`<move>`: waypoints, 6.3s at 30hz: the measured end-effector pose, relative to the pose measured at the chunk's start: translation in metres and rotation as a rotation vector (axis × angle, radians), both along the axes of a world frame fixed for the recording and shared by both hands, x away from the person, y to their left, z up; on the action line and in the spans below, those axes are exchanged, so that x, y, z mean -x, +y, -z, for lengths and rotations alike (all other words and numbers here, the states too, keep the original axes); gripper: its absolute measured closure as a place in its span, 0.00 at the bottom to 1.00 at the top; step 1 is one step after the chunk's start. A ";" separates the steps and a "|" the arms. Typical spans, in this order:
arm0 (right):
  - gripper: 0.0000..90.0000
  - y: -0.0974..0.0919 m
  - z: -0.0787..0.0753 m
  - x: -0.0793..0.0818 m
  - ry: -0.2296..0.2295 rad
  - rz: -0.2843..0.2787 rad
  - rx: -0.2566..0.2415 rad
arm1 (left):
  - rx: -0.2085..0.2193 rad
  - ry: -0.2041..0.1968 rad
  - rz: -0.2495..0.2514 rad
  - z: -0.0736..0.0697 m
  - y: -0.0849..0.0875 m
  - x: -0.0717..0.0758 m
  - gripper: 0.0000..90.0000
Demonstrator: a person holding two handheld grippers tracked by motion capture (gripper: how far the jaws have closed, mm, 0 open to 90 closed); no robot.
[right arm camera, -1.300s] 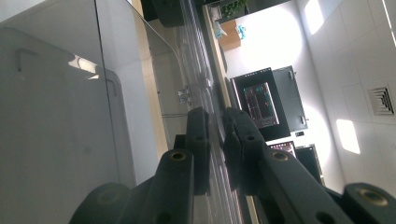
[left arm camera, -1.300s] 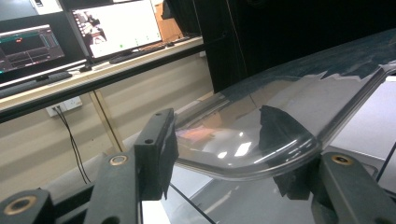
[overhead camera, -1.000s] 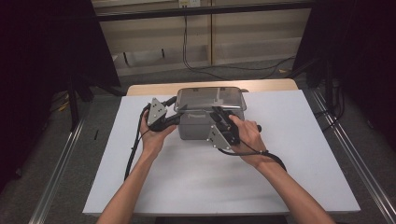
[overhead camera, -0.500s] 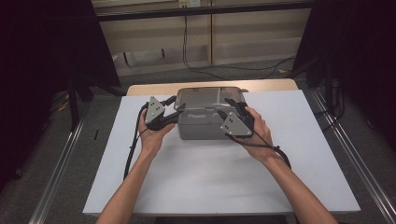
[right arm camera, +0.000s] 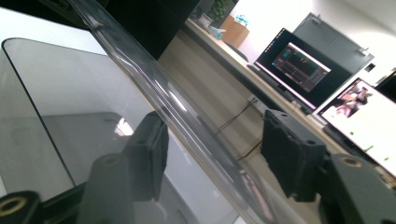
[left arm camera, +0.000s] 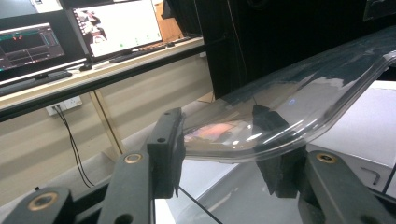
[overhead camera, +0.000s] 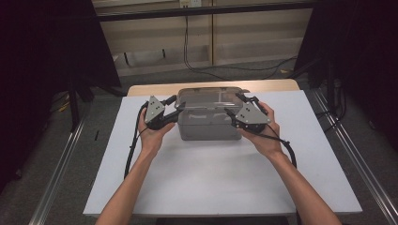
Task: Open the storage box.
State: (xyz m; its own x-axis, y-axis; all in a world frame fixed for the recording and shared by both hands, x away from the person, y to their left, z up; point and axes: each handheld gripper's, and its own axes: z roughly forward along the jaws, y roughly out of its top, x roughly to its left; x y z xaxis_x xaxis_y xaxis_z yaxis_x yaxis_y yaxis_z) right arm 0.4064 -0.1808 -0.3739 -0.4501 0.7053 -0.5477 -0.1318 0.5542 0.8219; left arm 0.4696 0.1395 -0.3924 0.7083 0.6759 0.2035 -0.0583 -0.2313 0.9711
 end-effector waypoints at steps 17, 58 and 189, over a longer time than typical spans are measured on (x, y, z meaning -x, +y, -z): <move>0.50 -0.025 0.008 -0.018 0.083 -0.009 -0.151 | 0.006 0.008 0.006 -0.004 0.003 -0.004 0.64; 0.72 -0.050 0.013 -0.048 0.105 0.004 -0.262 | 0.012 0.001 0.008 -0.021 0.000 -0.019 0.69; 0.69 -0.054 -0.002 -0.105 0.155 0.025 -0.387 | 0.000 0.063 -0.043 -0.005 -0.009 -0.092 0.85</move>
State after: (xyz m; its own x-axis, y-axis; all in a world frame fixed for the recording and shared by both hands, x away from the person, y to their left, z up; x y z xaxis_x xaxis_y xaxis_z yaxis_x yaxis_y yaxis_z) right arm 0.5110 -0.2344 -0.3723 -0.4867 0.8573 -0.1677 0.0192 0.2024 0.9791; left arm 0.5620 0.1309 -0.3869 0.6897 0.7062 0.1599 0.0127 -0.2327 0.9725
